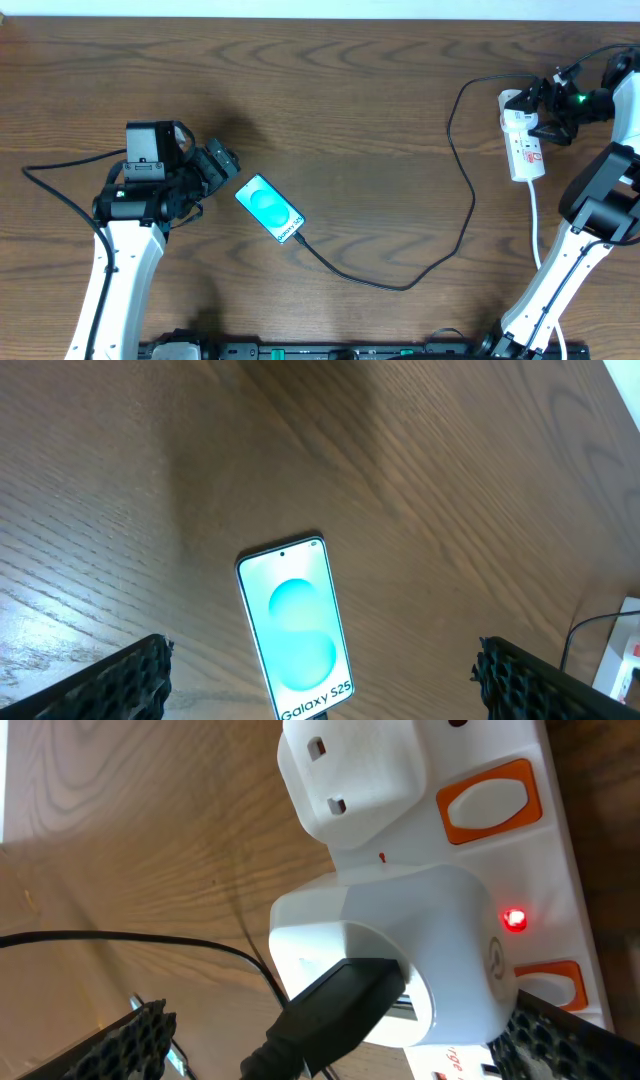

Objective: Plug charger to phone and switch on socket
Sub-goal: 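Lift the right gripper away from the power strip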

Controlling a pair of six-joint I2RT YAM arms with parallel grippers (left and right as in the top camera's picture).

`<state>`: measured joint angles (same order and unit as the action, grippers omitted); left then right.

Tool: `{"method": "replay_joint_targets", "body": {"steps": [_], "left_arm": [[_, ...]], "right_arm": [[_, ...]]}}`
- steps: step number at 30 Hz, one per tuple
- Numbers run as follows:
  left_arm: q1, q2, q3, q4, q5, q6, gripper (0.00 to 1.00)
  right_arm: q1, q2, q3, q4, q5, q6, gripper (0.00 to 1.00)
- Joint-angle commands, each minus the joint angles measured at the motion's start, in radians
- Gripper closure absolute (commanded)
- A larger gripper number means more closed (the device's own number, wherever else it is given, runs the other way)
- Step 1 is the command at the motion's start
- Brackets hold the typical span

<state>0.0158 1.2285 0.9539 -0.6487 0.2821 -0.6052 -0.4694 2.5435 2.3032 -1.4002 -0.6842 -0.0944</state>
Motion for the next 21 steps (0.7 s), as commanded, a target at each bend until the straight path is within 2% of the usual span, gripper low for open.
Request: {"method": "replay_joint_targets", "body": {"steps": [1, 21], "left_arm": [[0.000, 0.000, -0.007, -0.003, -0.006, 0.002, 0.02], [0.000, 0.000, -0.007, -0.010, -0.006, 0.002, 0.03]], "right_arm": [[-0.005, 0.028, -0.009, 0.025, -0.003, -0.006, 0.01], [-0.051, 0.026, 0.013, 0.039, -0.008, 0.012, 0.01]]}}
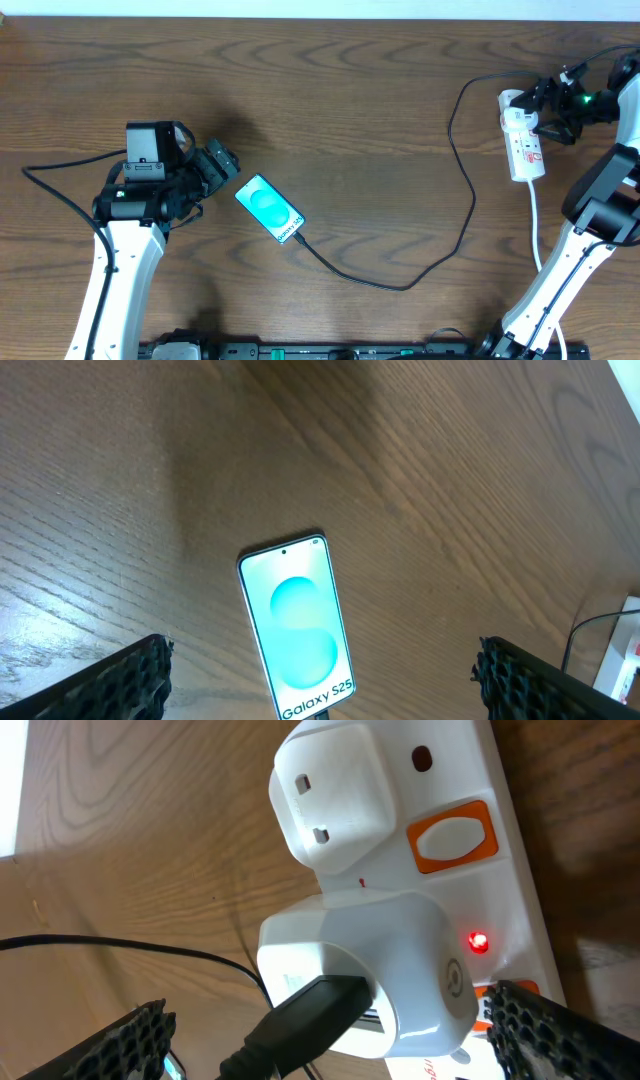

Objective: Plug charger to phone and switch on socket
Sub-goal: 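Lift the right gripper away from the power strip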

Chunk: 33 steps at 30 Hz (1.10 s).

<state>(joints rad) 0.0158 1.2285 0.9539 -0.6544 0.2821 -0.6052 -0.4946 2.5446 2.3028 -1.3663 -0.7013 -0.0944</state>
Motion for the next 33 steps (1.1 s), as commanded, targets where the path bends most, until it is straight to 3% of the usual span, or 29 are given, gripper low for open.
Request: {"method": "replay_joint_targets", "body": {"steps": [1, 13, 24, 33], "left_arm": [[0.000, 0.000, -0.007, -0.004, -0.006, 0.002, 0.03], [0.000, 0.000, -0.007, -0.004, -0.006, 0.002, 0.03], [0.000, -0.002, -0.007, 0.005, -0.006, 0.002, 0.03], [0.000, -0.052, 0.006, 0.026, -0.006, 0.003, 0.03]], "right_arm": [[-0.030, 0.024, 0.022, 0.001, 0.002, 0.012, 0.01], [-0.070, 0.016, 0.173, -0.103, -0.019, 0.006, 0.01], [-0.077, -0.005, 0.397, -0.318, 0.039, -0.048, 0.01], [-0.086, -0.201, 0.449, -0.332, 0.066, -0.040, 0.01]]}}
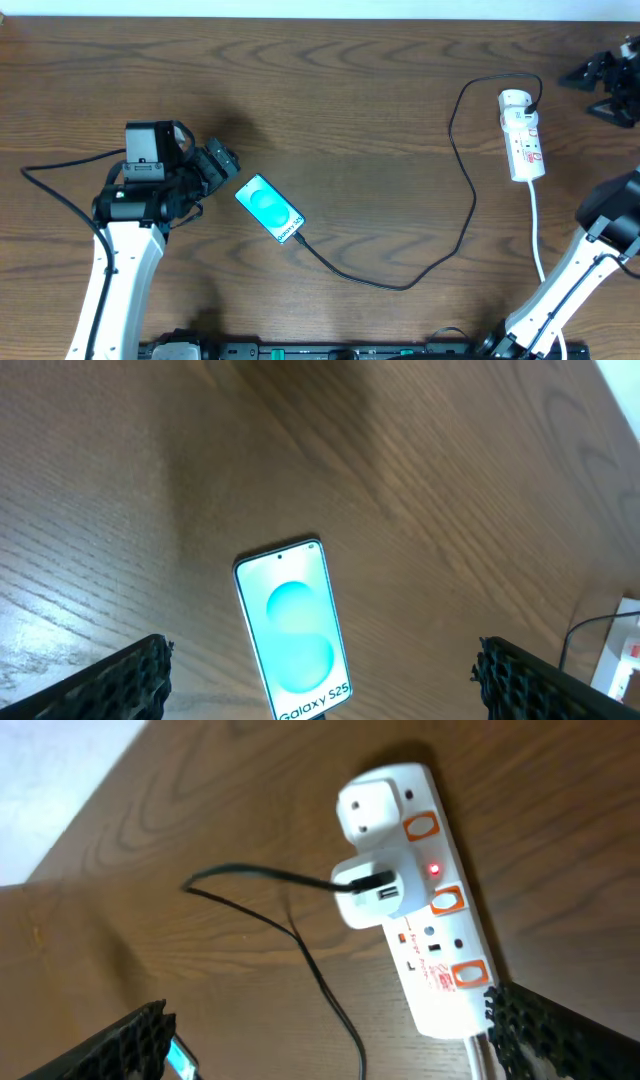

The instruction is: Plug charger to phone and switch on socket

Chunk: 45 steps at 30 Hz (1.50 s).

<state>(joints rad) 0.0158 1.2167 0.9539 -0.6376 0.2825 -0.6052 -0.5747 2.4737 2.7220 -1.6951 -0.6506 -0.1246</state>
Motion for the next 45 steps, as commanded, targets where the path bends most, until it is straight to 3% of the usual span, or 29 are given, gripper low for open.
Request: {"method": "replay_joint_targets", "body": {"steps": [1, 10, 20, 28, 38, 45], "left_arm": [[0.000, -0.051, 0.011, 0.013, -0.007, 0.003, 0.02], [0.000, -0.136, 0.087, 0.016, -0.008, 0.002, 0.03], [0.000, -0.140, 0.227, -0.058, -0.063, -0.093, 0.02], [0.000, -0.140, 0.362, -0.201, -0.187, -0.097, 0.03], [0.000, -0.143, 0.375, -0.203, -0.185, -0.096, 0.03], [0.000, -0.142, 0.375, -0.203, -0.186, -0.096, 0.02]], "right_arm": [[-0.006, -0.158, 0.030, -0.003, 0.027, -0.003, 0.01], [0.029, -0.393, 0.030, -0.003, 0.076, 0.003, 0.01], [0.189, -0.559, 0.030, -0.003, 0.301, 0.086, 0.01], [0.352, -0.597, 0.030, -0.003, 0.468, 0.182, 0.01], [0.570, -0.597, 0.025, -0.003, 0.629, 0.214, 0.01], [0.624, -0.597, 0.025, -0.003, 0.668, 0.217, 0.01]]}}
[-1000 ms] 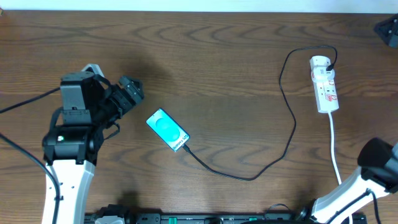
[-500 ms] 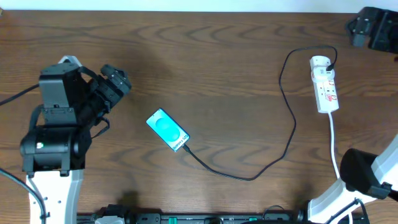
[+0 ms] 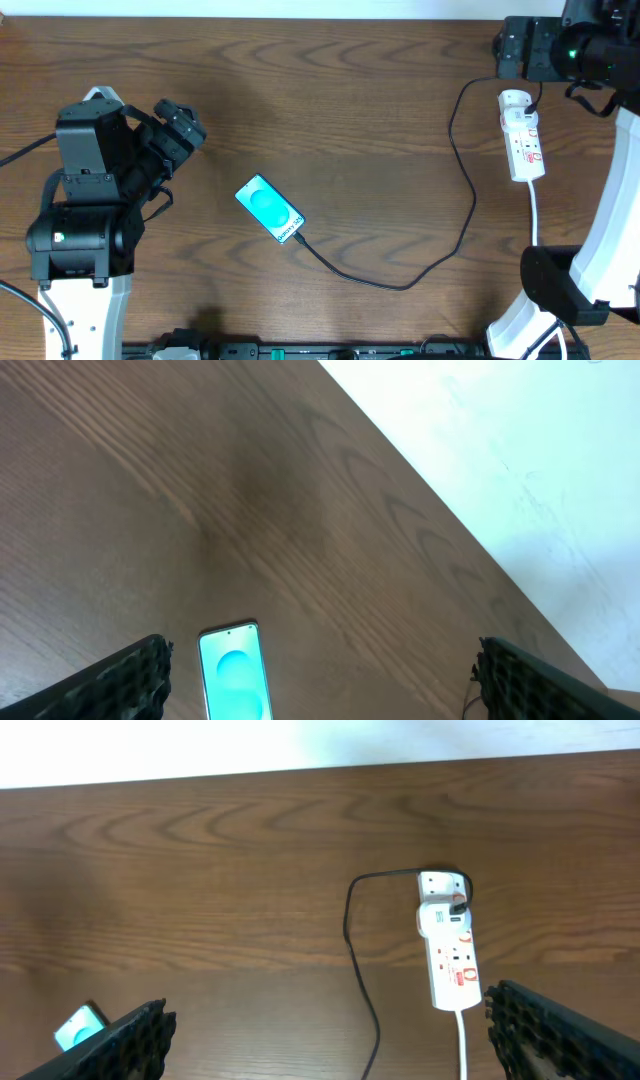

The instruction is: Plug charger to phone and switch on socket

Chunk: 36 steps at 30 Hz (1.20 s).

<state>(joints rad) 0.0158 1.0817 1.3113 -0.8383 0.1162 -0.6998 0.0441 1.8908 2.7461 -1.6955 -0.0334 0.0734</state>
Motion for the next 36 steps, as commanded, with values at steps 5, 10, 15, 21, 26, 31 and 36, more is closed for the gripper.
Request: {"method": "replay_joint_targets", "body": {"steps": [5, 10, 15, 21, 26, 31, 36], "left_arm": [[0.000, -0.006, 0.018, -0.003, -0.020, -0.001, 0.02], [0.000, -0.005, 0.018, -0.003, -0.020, -0.001, 0.02], [0.000, -0.005, 0.018, -0.003, -0.020, -0.001, 0.02], [0.000, -0.005, 0.018, -0.003, -0.020, -0.001, 0.03], [0.000, -0.005, 0.018, -0.003, -0.020, -0.001, 0.02], [0.000, -0.005, 0.018, -0.003, -0.020, -0.001, 0.02], [0.000, -0.005, 0.018, -0.003, -0.020, -0.001, 0.02]], "right_arm": [[0.002, -0.014, 0.001, -0.003, 0.051, 0.019, 0.01], [0.003, -0.014, 0.001, -0.002, 0.060, 0.019, 0.01], [0.003, -0.014, 0.001, -0.002, 0.065, 0.019, 0.01], [0.003, -0.014, 0.001, -0.002, 0.065, 0.019, 0.01], [0.003, -0.014, 0.001, -0.002, 0.065, 0.019, 0.01], [0.003, -0.014, 0.001, -0.002, 0.065, 0.019, 0.01], [0.003, -0.014, 0.001, -0.002, 0.065, 0.019, 0.01]]}}
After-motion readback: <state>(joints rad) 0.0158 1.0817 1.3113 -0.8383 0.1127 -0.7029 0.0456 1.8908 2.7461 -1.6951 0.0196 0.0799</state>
